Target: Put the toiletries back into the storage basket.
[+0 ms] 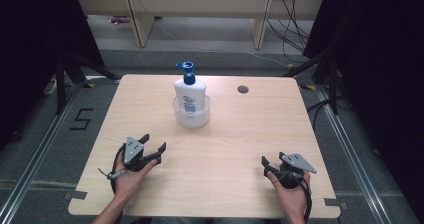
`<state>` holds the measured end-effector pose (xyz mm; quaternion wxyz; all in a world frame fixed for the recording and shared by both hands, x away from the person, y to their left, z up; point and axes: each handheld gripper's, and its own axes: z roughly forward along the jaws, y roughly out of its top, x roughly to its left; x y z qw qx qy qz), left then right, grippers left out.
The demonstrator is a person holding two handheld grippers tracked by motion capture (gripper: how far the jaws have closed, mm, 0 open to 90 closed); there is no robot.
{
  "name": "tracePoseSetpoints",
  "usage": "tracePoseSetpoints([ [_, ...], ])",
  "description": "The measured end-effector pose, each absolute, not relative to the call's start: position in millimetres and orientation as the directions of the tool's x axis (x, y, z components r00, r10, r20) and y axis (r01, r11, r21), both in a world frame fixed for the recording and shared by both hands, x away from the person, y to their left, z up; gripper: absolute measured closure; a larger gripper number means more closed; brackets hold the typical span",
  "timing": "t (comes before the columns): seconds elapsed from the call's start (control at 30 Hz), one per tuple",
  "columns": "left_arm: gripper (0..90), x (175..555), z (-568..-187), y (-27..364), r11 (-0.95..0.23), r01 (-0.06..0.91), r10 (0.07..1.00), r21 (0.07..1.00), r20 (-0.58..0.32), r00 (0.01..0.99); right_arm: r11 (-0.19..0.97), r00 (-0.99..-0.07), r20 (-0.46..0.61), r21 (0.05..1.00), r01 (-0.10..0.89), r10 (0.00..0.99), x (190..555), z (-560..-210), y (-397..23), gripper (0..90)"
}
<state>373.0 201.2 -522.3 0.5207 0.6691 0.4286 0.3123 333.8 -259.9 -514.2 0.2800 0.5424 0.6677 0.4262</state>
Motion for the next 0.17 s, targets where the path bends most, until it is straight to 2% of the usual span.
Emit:
tracePoseSetpoints([
  [0.17, 26.9, 371.9, -522.5, 201.9, -0.093, 0.239, 0.9, 0.966, -0.021, 0.436, 0.064, -0.269, 0.071, 0.884, 0.462, 0.96, 336.1, -515.5, -259.9, 31.2],
])
